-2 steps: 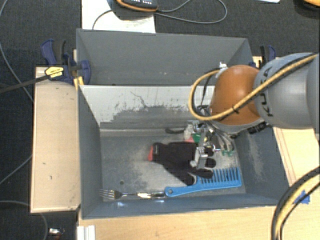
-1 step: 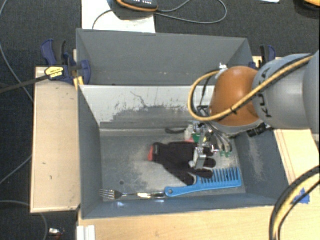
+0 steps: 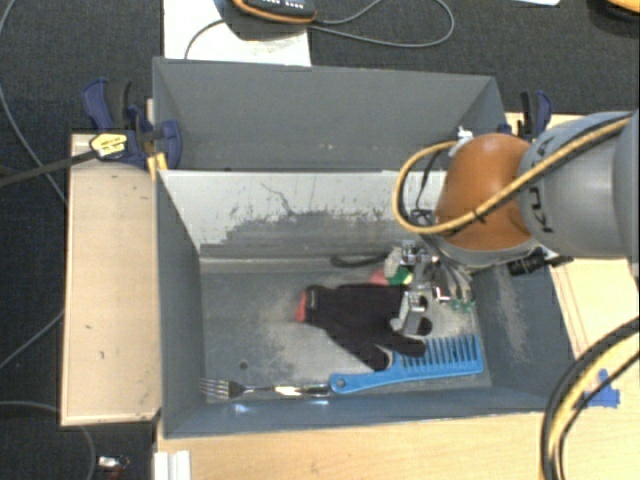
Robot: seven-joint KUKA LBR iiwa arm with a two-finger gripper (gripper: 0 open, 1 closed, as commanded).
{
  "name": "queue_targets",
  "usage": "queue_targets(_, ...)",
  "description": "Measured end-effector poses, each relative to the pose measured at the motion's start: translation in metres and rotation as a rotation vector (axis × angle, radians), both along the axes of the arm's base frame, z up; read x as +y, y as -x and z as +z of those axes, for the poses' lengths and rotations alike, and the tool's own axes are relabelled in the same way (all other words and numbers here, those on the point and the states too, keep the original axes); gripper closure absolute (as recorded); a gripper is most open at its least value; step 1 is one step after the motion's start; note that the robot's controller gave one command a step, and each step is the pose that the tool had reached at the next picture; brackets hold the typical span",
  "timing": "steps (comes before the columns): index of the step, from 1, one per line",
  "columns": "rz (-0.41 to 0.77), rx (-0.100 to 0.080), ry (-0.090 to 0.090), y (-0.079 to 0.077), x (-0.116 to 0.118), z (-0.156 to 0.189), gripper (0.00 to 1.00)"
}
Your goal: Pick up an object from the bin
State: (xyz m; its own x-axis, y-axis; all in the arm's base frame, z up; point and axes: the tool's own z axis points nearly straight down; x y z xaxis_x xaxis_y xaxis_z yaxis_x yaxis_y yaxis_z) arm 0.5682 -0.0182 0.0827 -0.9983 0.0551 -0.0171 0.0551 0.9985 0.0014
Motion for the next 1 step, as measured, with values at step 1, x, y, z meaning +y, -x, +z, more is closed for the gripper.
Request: queue_targets(1,-0.174,0.002,-0.005,0.0100,0.0120,-0.0078,1.00)
